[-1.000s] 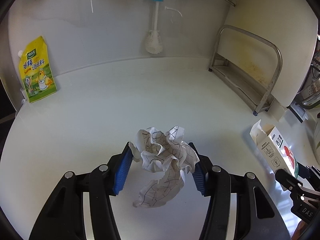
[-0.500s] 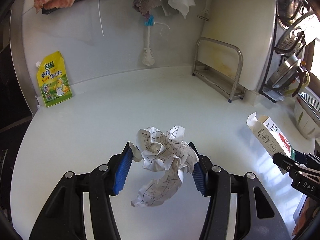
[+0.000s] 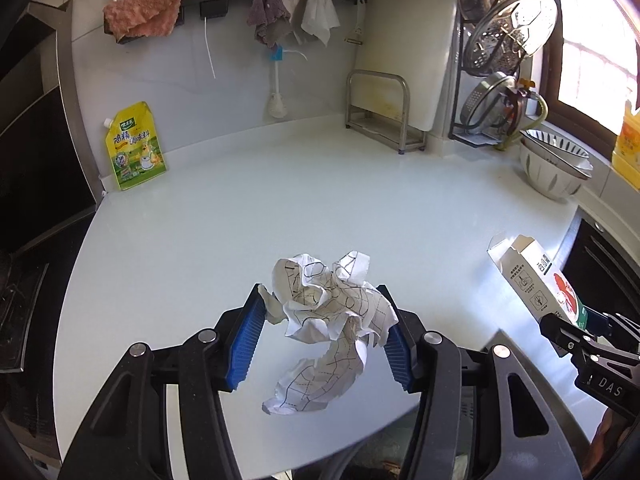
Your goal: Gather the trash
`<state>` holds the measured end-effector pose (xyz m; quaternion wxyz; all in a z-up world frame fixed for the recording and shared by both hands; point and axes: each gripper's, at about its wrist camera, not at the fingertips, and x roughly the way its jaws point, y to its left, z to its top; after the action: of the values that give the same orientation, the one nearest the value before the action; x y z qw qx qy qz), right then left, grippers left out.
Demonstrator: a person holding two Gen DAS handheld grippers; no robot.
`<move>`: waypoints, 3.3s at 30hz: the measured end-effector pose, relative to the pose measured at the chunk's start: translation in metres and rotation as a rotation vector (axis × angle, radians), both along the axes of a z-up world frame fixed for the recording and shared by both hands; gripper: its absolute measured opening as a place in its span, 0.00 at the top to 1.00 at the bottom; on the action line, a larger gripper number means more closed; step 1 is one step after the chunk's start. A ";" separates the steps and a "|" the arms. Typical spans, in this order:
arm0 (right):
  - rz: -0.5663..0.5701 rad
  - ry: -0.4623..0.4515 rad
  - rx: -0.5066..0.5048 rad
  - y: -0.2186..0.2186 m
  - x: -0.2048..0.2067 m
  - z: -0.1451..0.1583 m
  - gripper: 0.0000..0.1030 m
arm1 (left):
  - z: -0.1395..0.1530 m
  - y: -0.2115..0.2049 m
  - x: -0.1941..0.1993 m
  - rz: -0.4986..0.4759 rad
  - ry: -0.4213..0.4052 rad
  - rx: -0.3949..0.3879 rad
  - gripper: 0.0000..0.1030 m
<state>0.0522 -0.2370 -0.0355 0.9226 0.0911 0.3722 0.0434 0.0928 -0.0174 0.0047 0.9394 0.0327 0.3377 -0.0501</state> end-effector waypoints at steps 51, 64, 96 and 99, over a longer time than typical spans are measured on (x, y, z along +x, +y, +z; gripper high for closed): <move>-0.021 0.019 0.050 0.026 -0.165 -0.062 0.40 | -0.083 -0.015 -0.133 -0.086 0.121 0.003 0.27; -0.015 0.010 0.064 0.027 -0.166 -0.059 0.39 | -0.081 -0.010 -0.136 -0.065 0.117 0.009 0.18; -0.018 -0.054 0.026 0.046 -0.184 -0.034 0.31 | -0.056 0.017 -0.154 0.007 0.082 0.009 0.06; -0.017 -0.054 0.027 0.046 -0.184 -0.034 0.31 | -0.056 0.020 -0.155 0.018 0.079 0.007 0.06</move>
<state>-0.1316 -0.1912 -0.0693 0.9314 0.1056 0.3455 0.0430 -0.0622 0.0029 -0.0509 0.9256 0.0310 0.3749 -0.0415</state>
